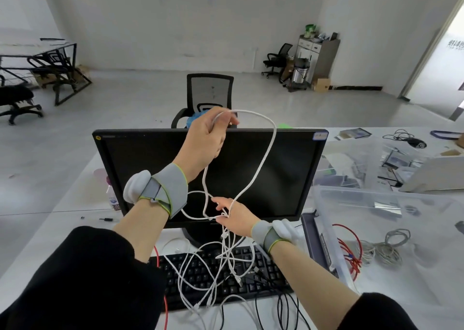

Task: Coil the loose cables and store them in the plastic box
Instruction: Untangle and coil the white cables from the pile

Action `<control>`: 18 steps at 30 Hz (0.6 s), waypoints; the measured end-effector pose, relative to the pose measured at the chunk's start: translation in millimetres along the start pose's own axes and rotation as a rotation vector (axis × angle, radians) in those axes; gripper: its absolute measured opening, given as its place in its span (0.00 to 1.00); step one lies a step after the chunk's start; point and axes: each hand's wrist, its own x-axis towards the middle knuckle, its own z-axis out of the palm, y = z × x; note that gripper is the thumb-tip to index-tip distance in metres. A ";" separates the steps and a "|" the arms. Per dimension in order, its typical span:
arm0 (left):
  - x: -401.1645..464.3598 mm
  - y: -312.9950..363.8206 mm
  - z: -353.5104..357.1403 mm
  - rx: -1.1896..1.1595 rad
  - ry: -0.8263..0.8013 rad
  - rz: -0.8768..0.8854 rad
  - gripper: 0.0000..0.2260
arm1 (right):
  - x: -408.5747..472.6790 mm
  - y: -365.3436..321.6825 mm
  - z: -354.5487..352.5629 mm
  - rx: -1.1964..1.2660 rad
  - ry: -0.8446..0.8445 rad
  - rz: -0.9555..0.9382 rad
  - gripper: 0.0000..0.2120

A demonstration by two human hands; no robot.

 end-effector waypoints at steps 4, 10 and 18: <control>5.2 20.7 3.1 0.022 -0.049 0.123 0.10 | 16.9 11.7 5.2 0.047 0.209 0.155 0.35; 4.5 12.7 5.6 0.073 -0.059 0.109 0.09 | 42.6 28.9 18.3 0.308 0.096 0.274 0.25; -0.1 -27.4 -13.4 0.427 0.061 -0.034 0.10 | 36.6 52.4 1.3 0.267 0.310 0.260 0.18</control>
